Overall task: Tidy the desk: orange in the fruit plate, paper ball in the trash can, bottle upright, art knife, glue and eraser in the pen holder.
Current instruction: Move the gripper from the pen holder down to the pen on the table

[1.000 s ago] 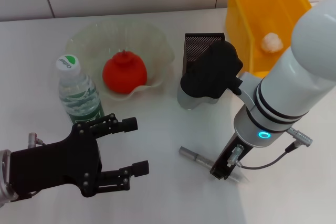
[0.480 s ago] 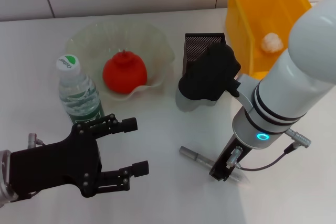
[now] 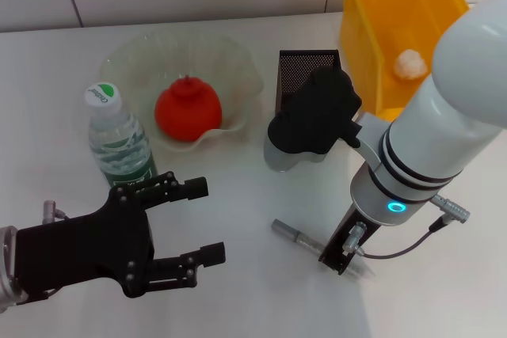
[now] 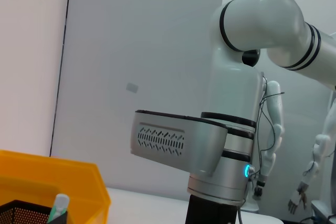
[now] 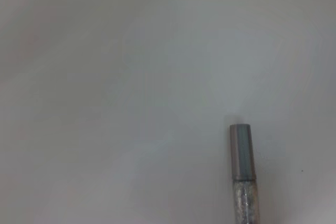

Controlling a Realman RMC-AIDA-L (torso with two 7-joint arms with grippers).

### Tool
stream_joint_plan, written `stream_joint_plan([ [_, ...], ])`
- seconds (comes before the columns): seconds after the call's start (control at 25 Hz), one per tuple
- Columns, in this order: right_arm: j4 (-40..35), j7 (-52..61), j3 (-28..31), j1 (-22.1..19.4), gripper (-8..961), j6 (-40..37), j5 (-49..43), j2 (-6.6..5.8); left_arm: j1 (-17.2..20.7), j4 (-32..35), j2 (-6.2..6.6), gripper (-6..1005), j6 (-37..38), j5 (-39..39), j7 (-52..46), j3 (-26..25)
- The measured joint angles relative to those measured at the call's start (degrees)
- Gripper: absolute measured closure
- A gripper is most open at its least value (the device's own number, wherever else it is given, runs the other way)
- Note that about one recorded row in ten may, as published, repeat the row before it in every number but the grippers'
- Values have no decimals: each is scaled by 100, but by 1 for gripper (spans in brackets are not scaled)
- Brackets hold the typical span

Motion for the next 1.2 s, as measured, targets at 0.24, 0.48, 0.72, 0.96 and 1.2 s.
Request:
stream_joint_plan([
  [0.24,5,-10,-3,18,819,-31,0,-3,-9,0,-4,184,0,0,0,0],
  [0.48,-41,-13,-2,22,841,-61,-9,-7,-12,0,-4,184,0,0,0,0],
  [0.72,-200,-13,41,-12,852,-134,-26,-10,-11,0,-4,184,0,0,0,0],
  [0.96,-187,-15,36,-12,874,-142,-34,-9,-5,0,-4,184,0,0,0,0],
  [1.2,-343,-18,143,-36,926,-222,-21,-20,-3,0,-4,184,0,0,1,0],
])
